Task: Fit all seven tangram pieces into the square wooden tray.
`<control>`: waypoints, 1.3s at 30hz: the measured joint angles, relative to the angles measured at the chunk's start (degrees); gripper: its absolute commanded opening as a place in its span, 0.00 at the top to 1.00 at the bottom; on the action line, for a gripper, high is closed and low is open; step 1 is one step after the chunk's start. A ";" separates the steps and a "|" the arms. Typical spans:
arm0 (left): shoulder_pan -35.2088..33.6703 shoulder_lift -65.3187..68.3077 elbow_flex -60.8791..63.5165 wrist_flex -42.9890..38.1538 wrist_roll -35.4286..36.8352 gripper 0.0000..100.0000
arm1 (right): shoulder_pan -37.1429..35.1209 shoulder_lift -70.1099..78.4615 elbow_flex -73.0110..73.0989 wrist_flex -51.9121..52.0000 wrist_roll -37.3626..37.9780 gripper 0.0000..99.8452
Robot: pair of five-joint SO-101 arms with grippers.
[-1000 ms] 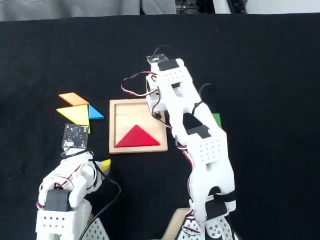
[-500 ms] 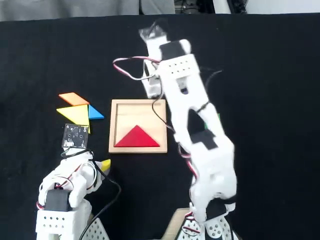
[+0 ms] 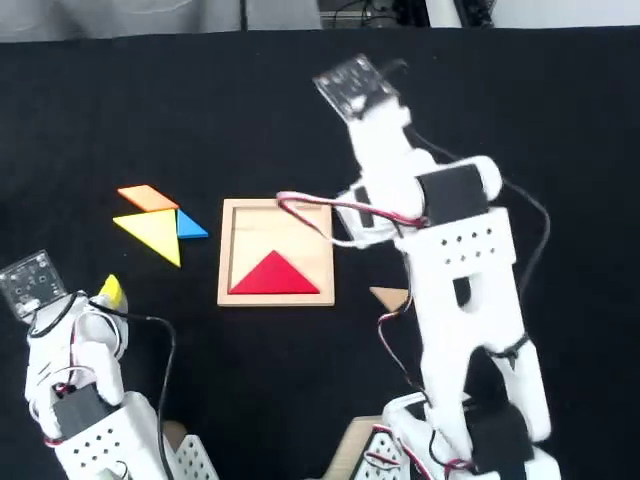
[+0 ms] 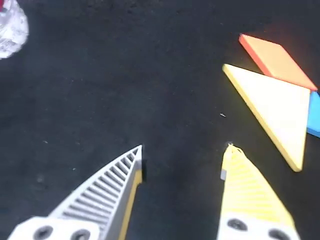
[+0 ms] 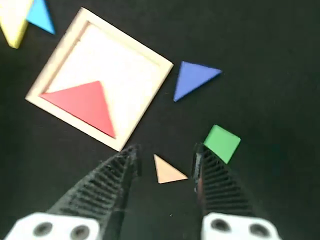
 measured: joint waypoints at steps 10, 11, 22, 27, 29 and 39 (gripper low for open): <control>-3.16 0.00 -3.52 1.58 -4.31 0.74 | 8.26 -1.67 40.79 -36.22 -5.19 0.83; -2.99 0.00 -5.54 2.99 -4.31 0.74 | 8.26 -1.67 43.87 -39.91 -6.59 0.83; 15.74 7.21 -21.19 11.69 -1.93 0.73 | 8.26 -1.67 56.70 -57.41 -10.29 0.83; 18.99 26.02 -26.73 5.63 0.53 0.73 | 8.26 -1.67 56.70 -57.76 -10.37 0.83; 19.16 35.52 -31.30 4.66 4.22 0.73 | 8.26 -1.67 56.70 -57.93 -10.37 0.83; 19.69 79.03 -55.21 3.60 37.71 0.65 | 8.26 -1.67 56.97 -57.93 -10.37 0.83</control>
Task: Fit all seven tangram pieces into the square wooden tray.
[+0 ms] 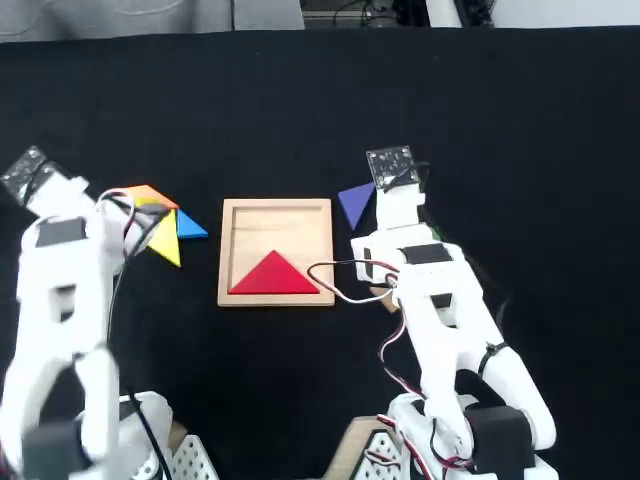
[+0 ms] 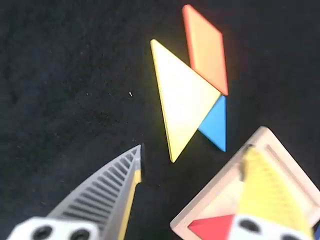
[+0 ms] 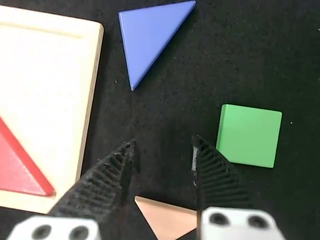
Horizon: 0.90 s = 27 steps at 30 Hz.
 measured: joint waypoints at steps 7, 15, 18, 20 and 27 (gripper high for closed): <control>2.02 19.87 -11.96 -0.18 3.52 0.65 | 0.00 0.00 0.00 0.00 0.00 0.83; 2.11 36.92 -24.00 -0.18 3.78 0.65 | 0.00 0.00 0.00 0.00 0.00 0.83; 1.41 41.85 -28.13 0.00 3.96 0.65 | 0.00 0.00 0.00 0.00 0.00 0.83; 0.88 43.78 -30.33 1.32 3.96 0.65 | 0.00 0.00 0.00 0.00 0.00 0.83; 0.00 48.26 -35.78 8.44 4.04 0.65 | 0.00 0.00 0.00 0.00 0.00 0.83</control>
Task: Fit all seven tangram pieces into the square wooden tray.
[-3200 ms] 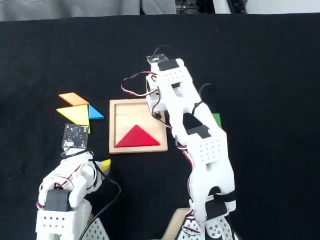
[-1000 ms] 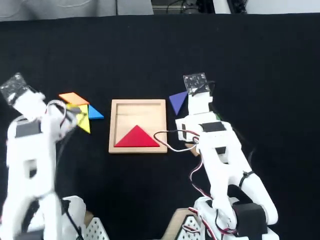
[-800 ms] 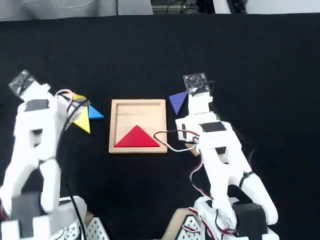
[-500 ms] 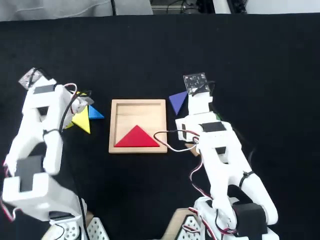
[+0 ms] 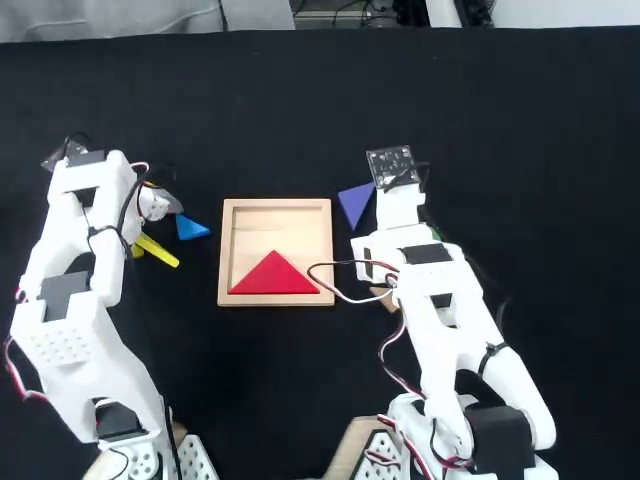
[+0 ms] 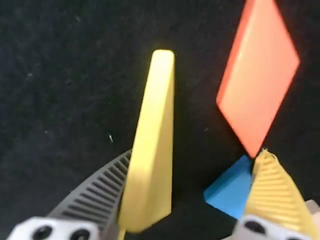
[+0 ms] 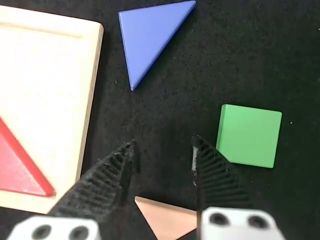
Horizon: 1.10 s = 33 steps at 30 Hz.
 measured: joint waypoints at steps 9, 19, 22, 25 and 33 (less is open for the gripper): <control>-0.53 0.00 -0.97 6.33 -0.09 0.65 | 0.00 0.00 0.00 0.00 0.00 0.83; -2.37 0.00 -11.52 21.19 -0.09 0.73 | 0.00 0.00 0.00 0.00 0.00 0.83; -2.37 0.88 -12.22 21.80 -0.09 0.83 | 0.00 0.00 0.00 0.00 0.00 0.83; -2.37 1.41 -12.57 22.15 -0.26 0.90 | 0.00 0.00 0.00 0.00 0.00 0.83; -2.64 2.46 -14.33 23.82 -7.56 0.81 | 0.00 0.00 0.00 0.00 0.00 0.83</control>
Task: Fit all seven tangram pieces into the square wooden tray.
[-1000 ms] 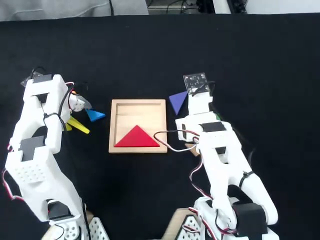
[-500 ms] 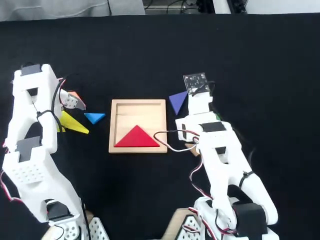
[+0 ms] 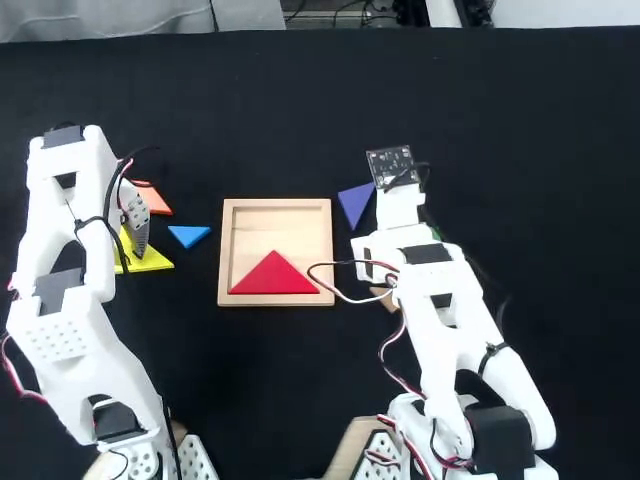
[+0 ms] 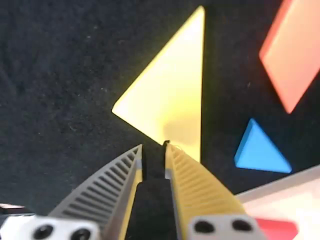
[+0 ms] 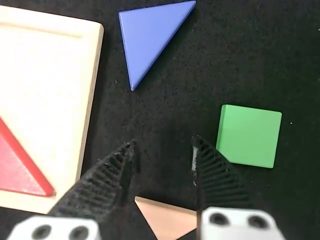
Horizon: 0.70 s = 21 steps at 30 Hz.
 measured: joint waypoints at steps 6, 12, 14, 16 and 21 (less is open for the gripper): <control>-6.77 -1.23 -3.60 7.91 -5.71 0.71 | 0.00 0.00 0.53 -0.18 0.00 0.83; -8.26 -3.16 5.27 1.93 -9.85 0.71 | 0.00 0.00 0.53 -0.18 0.09 0.83; -9.41 -5.80 10.73 -2.37 -9.93 0.71 | 0.00 0.00 0.53 -0.18 1.32 0.83; -10.81 -9.32 16.88 -8.97 -8.97 0.71 | 0.00 0.00 0.53 -0.18 2.20 0.83; -10.11 -17.32 31.91 -24.79 -4.75 0.71 | 0.00 0.00 0.53 -0.18 2.55 0.83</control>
